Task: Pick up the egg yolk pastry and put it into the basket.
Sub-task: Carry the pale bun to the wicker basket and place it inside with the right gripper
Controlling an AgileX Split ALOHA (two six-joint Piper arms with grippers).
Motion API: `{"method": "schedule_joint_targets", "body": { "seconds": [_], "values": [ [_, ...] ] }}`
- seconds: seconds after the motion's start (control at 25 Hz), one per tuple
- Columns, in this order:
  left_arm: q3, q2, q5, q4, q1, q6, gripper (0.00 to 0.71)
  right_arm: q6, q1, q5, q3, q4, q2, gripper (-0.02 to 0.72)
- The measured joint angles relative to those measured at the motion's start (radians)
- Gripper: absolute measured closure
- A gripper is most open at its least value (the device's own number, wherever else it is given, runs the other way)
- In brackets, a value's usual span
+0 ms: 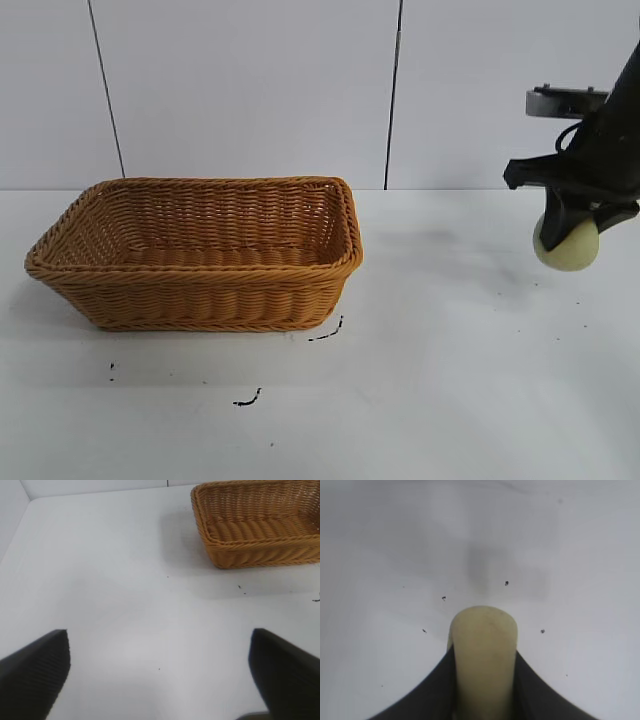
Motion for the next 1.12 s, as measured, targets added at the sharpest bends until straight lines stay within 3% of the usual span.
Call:
{"method": "schedule_joint_targets", "body": {
  "seconds": [0.24, 0.64, 1.12],
  "values": [
    [0.0, 0.0, 0.0, 0.0, 0.0, 0.0, 0.014, 0.0, 0.0, 0.136, -0.102, 0.0, -0.053, 0.531],
    [0.0, 0.0, 0.0, 0.0, 0.0, 0.0, 0.014, 0.0, 0.017, 0.251, -0.426, 0.008, 0.082, 0.531],
    [0.0, 0.0, 0.0, 0.0, 0.0, 0.0, 0.014, 0.0, 0.344, 0.253, -0.609, 0.009, 0.208, 0.531]
  ]
}}
